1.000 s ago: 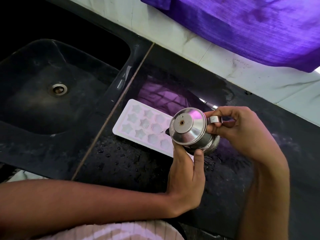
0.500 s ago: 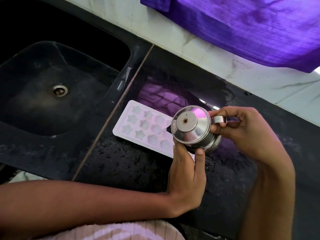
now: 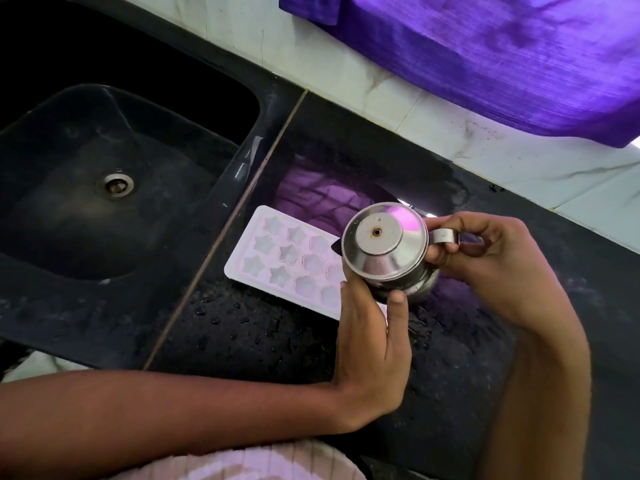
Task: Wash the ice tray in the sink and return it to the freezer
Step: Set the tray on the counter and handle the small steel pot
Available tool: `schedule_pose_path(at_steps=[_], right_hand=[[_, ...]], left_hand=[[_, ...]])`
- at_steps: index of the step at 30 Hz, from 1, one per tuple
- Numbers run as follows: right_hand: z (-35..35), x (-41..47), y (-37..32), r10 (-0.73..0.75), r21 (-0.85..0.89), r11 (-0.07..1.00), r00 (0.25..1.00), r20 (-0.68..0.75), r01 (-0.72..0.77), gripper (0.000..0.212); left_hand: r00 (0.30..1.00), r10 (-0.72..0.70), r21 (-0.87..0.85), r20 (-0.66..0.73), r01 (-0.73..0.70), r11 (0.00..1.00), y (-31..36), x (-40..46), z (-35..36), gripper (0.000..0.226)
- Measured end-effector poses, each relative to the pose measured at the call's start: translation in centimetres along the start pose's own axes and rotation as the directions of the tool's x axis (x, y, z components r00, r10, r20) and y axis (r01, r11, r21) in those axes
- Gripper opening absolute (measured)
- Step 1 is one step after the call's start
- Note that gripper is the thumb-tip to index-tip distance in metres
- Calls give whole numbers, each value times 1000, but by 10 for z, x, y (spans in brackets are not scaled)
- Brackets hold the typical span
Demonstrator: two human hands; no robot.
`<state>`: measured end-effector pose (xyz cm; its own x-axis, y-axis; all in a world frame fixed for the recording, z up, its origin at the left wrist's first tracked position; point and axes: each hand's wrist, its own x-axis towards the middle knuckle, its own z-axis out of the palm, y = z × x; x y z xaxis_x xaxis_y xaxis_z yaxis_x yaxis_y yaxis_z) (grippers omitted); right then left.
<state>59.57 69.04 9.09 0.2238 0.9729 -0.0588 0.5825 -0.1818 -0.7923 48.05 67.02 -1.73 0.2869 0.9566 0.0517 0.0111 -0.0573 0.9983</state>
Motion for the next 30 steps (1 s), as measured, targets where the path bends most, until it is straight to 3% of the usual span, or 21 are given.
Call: schedule_pose_path(at_steps=[10, 22, 30], right_hand=[[21, 17, 6, 74, 188, 981, 990, -123, -50, 11], [33, 36, -2, 142, -119, 980, 978, -154, -161, 11], [36, 37, -11, 157, -166, 969, 975, -158, -183, 12]], left_hand=[[987, -76, -70, -141, 67, 995, -5, 28, -2, 69], [969, -209, -105, -133, 195, 975, -14, 40, -4, 63], [962, -243, -104, -124, 231, 967, -13, 41, -5, 54]])
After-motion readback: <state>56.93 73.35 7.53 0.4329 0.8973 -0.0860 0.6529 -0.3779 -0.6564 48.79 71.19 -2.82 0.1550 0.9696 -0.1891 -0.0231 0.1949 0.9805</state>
